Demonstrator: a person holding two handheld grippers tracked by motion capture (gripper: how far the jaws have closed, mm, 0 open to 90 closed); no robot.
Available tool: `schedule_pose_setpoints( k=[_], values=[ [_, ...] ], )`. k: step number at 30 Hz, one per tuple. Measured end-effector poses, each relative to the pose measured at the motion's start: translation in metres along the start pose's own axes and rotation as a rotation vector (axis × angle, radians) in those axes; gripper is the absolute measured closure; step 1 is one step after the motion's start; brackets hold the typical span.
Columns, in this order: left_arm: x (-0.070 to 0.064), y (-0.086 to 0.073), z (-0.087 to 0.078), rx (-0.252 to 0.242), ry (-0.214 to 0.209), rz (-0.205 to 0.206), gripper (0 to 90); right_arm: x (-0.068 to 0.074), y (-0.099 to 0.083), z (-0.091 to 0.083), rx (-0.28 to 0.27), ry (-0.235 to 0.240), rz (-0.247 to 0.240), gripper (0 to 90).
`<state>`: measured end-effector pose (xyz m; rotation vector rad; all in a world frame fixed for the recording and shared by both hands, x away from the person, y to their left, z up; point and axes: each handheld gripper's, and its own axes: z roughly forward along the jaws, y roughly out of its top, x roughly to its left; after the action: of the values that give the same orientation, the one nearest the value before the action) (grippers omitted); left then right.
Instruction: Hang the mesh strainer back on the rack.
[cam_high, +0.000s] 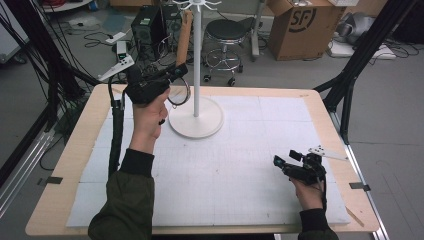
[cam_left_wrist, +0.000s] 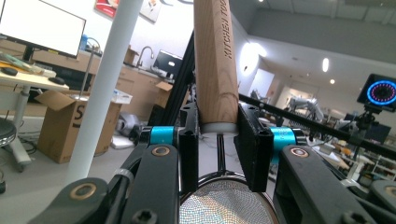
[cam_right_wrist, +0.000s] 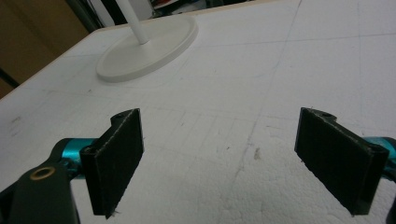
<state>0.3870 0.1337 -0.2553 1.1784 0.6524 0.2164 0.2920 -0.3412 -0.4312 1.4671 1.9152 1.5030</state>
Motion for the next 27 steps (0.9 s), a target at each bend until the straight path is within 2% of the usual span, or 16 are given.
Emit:
schedule_pose_setpoints(
  k=[6,9,15,27],
  values=[
    [-0.002,0.004,0.011,0.027,0.015,0.029,72.0,0.000,0.000,-0.001,-0.006,0.012,0.017,14.8],
    [-0.004,0.009,0.017,0.011,0.002,0.029,72.0,0.000,0.000,-0.003,-0.012,0.012,0.022,14.7],
    [-0.008,0.010,0.026,0.041,0.011,0.062,71.9,-0.002,0.000,-0.002,-0.013,0.013,0.022,14.7],
    [-0.005,0.010,0.030,0.049,0.050,0.068,71.9,-0.003,0.000,-0.003,-0.014,0.009,0.019,14.7]
  ],
)
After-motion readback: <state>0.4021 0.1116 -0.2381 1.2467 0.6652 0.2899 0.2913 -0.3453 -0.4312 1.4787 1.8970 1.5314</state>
